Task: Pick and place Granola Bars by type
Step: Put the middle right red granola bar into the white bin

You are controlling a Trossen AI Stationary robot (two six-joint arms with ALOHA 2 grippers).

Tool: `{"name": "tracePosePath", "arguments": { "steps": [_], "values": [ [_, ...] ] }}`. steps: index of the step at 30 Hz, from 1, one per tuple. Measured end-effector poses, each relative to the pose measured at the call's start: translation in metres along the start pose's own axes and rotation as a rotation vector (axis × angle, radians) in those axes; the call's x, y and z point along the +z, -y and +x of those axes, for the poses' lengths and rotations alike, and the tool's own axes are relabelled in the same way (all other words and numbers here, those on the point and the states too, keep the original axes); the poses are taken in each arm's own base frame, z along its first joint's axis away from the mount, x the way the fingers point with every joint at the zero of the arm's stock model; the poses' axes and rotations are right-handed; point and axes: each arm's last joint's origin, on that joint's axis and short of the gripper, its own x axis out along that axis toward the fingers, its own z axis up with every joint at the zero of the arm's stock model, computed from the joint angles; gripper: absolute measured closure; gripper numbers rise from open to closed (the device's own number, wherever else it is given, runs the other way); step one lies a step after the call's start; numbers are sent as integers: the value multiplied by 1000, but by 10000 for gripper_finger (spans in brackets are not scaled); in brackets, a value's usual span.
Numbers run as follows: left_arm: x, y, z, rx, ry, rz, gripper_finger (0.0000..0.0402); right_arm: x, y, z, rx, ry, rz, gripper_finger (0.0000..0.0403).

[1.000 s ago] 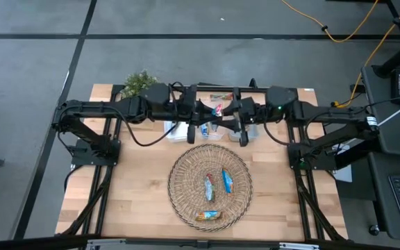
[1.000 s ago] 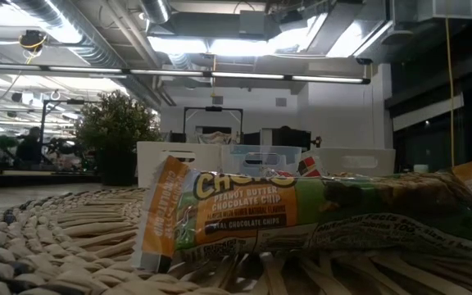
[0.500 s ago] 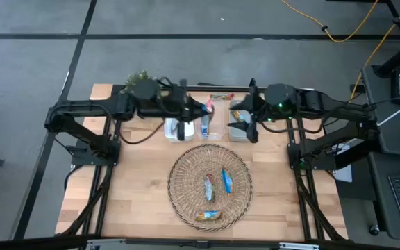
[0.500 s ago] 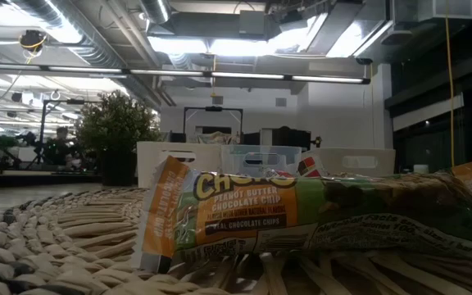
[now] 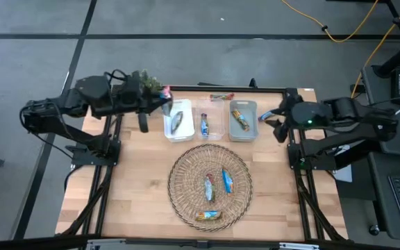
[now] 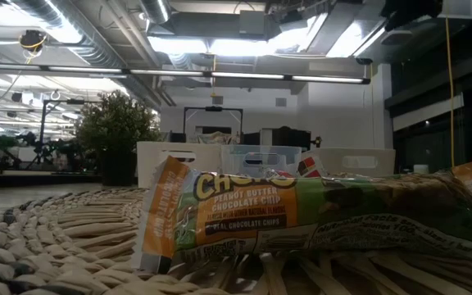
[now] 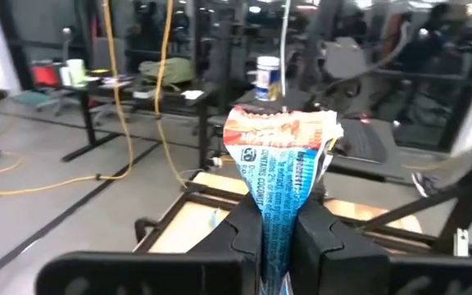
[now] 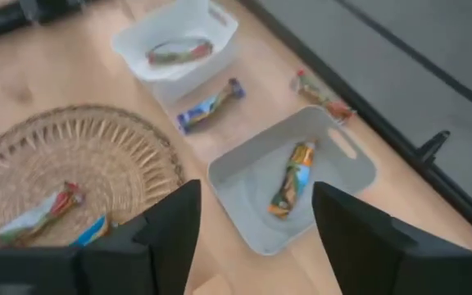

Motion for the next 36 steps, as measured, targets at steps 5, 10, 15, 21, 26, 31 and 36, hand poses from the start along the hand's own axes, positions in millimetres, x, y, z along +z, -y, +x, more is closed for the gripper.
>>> {"name": "tracePosePath", "arguments": {
  "steps": [5, 10, 15, 21, 26, 31, 36],
  "values": [
    [-6, -9, 2, 99, -57, -15, 380, -8, 9, -7, -16, 38, 10, 177],
    [-22, -33, 18, 296, -190, -95, 381, -15, 12, -2, -66, 39, -25, 177],
    [-44, -64, 48, 484, -357, -151, 381, -16, 9, 8, -91, 78, -71, 177],
    [-70, -87, 90, 472, -507, -204, 375, -14, 4, 14, -66, 116, -91, 177],
    [-103, -100, 124, 478, -641, -236, 377, -14, 4, 14, -66, 116, -92, 177],
    [-150, -109, 154, 456, -747, -290, 377, -14, 4, 14, -64, 114, -92, 177],
    [-186, -112, 170, 424, -792, -350, 372, -15, 4, 14, -67, 109, -96, 177]
  ]
}}
